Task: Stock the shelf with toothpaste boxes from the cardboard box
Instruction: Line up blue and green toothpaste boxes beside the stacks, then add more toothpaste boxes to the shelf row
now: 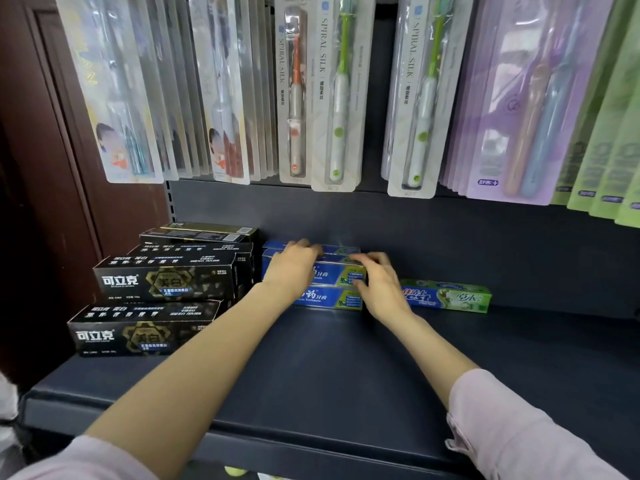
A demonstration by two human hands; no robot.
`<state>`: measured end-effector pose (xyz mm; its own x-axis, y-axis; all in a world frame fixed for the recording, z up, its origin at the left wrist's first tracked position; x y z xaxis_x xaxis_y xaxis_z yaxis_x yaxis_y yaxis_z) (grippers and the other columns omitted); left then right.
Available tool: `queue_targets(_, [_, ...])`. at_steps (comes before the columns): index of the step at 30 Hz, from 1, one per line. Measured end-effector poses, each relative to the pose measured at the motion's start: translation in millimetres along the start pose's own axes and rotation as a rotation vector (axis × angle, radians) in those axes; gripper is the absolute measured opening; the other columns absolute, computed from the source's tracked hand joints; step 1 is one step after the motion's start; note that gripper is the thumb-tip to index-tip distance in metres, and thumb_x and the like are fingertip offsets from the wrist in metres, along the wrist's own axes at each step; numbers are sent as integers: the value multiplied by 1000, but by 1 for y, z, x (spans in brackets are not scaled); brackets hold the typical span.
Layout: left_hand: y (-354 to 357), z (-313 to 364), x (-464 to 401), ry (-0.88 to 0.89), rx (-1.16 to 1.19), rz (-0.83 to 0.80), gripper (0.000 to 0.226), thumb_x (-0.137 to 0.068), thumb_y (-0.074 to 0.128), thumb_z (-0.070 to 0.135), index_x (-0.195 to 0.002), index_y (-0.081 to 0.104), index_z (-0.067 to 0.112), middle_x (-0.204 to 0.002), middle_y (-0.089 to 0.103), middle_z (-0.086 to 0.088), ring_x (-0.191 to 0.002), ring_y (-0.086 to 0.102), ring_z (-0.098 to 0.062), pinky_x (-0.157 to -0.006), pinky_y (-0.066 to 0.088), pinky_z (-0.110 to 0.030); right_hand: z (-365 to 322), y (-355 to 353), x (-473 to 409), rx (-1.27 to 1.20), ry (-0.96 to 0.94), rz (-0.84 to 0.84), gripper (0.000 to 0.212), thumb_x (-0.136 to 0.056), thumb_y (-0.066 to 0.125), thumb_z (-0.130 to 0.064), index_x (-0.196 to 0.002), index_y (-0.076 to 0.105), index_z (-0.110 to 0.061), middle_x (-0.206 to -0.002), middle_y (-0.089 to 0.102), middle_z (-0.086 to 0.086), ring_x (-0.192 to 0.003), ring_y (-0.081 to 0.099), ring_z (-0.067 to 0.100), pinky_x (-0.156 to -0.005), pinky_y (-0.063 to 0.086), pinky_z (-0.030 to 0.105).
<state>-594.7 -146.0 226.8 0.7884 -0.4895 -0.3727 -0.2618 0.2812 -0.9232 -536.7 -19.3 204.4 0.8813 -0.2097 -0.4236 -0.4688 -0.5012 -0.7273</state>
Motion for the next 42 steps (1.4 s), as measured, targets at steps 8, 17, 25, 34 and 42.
queue_targets(8, [-11,27,37,-30,12,180,40,-93,47,17,-133,46,20,-129,48,-4,-121,44,-24,-97,36,-37,-11,-19,24,-8,18,-34,51,-93,55,-11,-141,40,-19,-143,36,8,-130,41,23,-105,32,27])
queue_targets(17, [-25,72,103,5,361,65,27,-90,49,17,-115,59,15,-113,64,-6,-108,57,-27,-85,45,-37,-27,-67,109,67,84,59,29,-93,53,-15,-122,58,-14,-121,55,7,-116,49,20,-91,33,20])
queue_targets(25, [-22,147,177,55,622,-58,14,-86,53,22,-89,66,19,-88,69,-1,-92,63,-23,-82,53,-38,1,-116,225,138,257,26,20,-91,53,-15,-103,69,-16,-105,70,5,-100,63,20,-87,49,31])
queue_targets(34, [74,284,278,151,656,-323,15,-85,55,19,-73,61,12,-78,70,-14,-80,65,-30,-75,53,-40,123,-112,376,257,474,-226,20,-89,50,-18,-98,68,-13,-104,68,18,-99,62,36,-81,51,42])
queue_targets(42, [199,356,364,-31,485,-642,29,-90,50,19,-101,69,-1,-110,67,-22,-108,60,-36,-91,46,-37,242,-76,490,244,619,-502,27,-90,48,-10,-111,61,0,-117,62,25,-112,57,39,-90,44,38])
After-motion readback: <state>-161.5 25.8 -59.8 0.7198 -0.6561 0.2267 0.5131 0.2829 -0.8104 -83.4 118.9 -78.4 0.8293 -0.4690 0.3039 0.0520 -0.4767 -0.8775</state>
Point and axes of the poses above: each hand's wrist, its own x-axis away from the middle knuckle, its own y-axis out of the palm, z = x × y, the point moved 9 cm from there along -x, towards the middle knuckle
